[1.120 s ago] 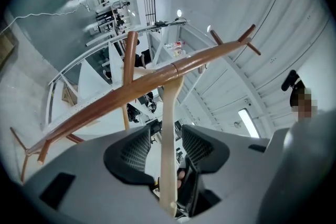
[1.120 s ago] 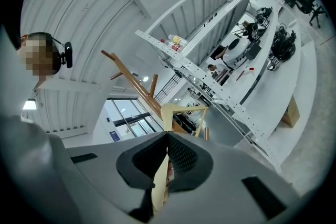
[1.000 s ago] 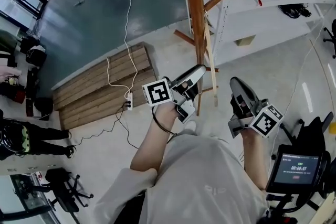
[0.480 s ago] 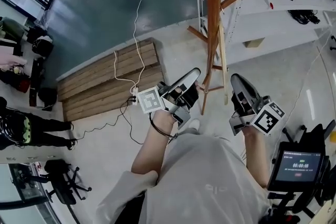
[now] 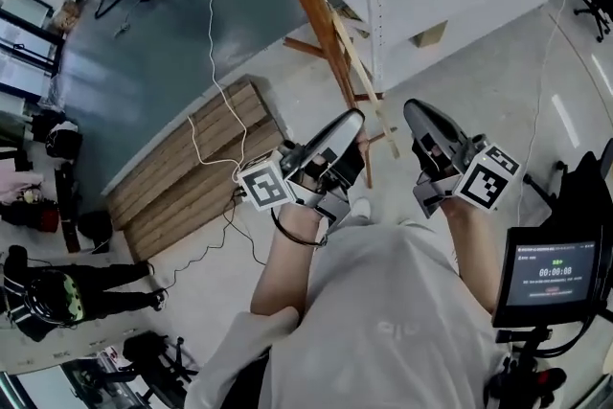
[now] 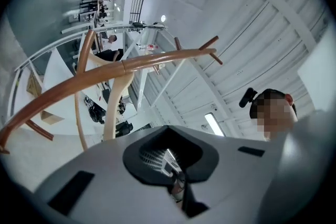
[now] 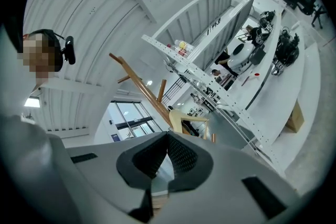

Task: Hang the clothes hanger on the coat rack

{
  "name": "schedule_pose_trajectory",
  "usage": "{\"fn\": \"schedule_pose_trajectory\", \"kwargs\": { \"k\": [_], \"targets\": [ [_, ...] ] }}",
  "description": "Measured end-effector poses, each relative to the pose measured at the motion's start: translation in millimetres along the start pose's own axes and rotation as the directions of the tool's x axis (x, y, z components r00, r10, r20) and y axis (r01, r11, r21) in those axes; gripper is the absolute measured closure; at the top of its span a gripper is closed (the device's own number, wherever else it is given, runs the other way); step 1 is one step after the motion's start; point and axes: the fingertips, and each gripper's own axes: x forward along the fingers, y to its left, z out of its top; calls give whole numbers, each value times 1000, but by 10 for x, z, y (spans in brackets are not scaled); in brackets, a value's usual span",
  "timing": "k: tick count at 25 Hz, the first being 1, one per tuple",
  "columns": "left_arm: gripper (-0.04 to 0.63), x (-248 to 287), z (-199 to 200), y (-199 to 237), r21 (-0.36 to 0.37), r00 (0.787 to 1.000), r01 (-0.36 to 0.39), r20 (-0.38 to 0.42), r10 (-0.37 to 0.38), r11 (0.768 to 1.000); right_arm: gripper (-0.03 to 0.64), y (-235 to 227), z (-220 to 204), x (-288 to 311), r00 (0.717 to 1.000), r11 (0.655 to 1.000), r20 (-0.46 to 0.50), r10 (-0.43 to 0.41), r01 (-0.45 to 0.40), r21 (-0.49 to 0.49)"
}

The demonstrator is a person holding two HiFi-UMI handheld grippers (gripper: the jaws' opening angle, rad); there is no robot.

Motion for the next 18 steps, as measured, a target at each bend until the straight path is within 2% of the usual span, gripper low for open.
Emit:
{"fn": "schedule_pose_trajectory", "kwargs": {
  "k": [3, 7, 13, 18],
  "targets": [
    [591, 73, -122, -205, -16, 998, 43, -44, -44, 999, 609, 162, 114, -263, 997, 998, 59, -46, 47, -29],
    [591, 467, -373, -91, -56, 983, 82, -158, -90, 995, 609, -41, 343, -699, 975, 987, 168, -149, 157, -36],
    [591, 981, -821, 149, -145, 946, 116, -286, -154, 983, 609, -370, 533, -1360, 912, 954, 300, -281, 301, -21],
    [591, 1327, -1216, 388, -211, 911, 93, -375, -169, 973, 609, -565, 615, -1824, 849, 919, 377, -370, 395, 10]
  ]
}}
